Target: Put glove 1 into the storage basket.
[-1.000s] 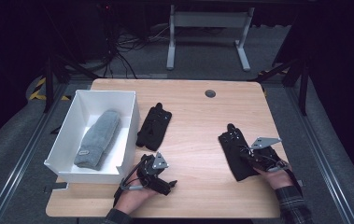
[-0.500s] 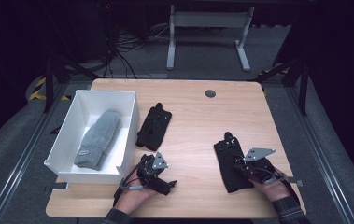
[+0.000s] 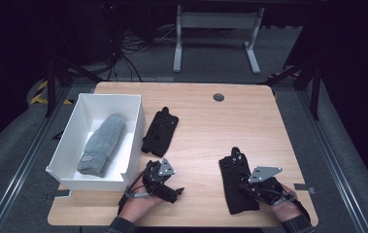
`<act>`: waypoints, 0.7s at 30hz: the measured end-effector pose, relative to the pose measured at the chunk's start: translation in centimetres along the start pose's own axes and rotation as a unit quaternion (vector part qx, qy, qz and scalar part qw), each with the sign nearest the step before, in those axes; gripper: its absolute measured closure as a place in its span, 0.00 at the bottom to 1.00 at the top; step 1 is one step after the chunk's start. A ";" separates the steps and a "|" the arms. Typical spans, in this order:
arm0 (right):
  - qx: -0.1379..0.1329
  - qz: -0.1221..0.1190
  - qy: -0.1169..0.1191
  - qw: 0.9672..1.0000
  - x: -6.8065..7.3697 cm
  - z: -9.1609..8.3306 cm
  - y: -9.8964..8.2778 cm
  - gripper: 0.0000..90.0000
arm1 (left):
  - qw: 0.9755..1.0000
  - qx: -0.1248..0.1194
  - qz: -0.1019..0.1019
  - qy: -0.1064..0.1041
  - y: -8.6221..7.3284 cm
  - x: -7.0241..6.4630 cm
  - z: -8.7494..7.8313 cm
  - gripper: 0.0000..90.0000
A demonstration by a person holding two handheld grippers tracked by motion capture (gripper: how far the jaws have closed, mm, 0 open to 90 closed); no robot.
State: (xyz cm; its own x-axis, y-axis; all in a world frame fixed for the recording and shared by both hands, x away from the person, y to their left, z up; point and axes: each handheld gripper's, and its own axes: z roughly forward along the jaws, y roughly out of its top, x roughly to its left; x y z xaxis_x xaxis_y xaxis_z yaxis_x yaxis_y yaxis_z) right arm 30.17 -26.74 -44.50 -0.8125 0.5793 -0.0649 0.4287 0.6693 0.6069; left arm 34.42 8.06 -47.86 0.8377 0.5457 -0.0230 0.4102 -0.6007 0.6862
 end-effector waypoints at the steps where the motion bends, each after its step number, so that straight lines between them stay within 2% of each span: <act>1: 0.000 0.000 0.000 1.000 0.0 0.0 0.0 1.00 | 1.000 0.000 0.000 0.000 0.0 0.0 0.0 0.00; 4: -0.001 -0.008 0.000 1.000 0.5 -0.1 0.0 0.99 | 1.000 0.001 0.001 0.000 0.0 0.0 0.0 0.00; 6: -0.013 0.000 -0.004 1.000 0.1 -0.4 0.0 0.89 | 1.000 0.001 0.001 0.000 0.0 0.0 0.0 0.00; 7: -0.013 0.000 -0.004 1.000 0.1 -0.4 0.0 0.89 | 1.000 0.001 0.001 0.000 0.0 0.0 0.0 0.00; 9: -0.036 0.021 -0.018 0.999 -1.0 -1.1 -0.5 0.84 | 1.000 0.001 0.001 0.001 0.0 0.0 0.0 0.00; 12: -0.053 0.047 -0.032 0.997 -2.4 -1.7 -1.2 0.75 | 1.000 0.001 0.001 0.001 0.0 0.0 0.0 0.00; 13: -0.053 0.047 -0.032 0.997 -2.4 -1.7 -1.2 0.75 | 1.000 0.001 0.001 0.001 0.0 0.0 0.0 0.00; 17: -0.061 0.079 -0.056 0.993 -4.5 -2.0 -2.7 0.57 | 1.000 0.001 -0.006 0.008 0.0 0.1 0.0 0.00; 21: -0.066 0.111 -0.070 0.989 -6.2 -2.2 -3.8 0.44 | 1.000 0.001 -0.008 0.009 0.0 0.1 0.0 0.00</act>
State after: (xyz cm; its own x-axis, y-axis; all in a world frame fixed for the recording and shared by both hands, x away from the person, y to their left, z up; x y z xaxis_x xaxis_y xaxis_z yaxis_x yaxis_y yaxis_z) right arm 32.72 -33.89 -44.72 -0.6376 0.7700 -0.0221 0.5274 0.4574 0.7160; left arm 34.48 8.10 -47.84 0.8243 0.5658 -0.0205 0.4238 -0.5927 0.6849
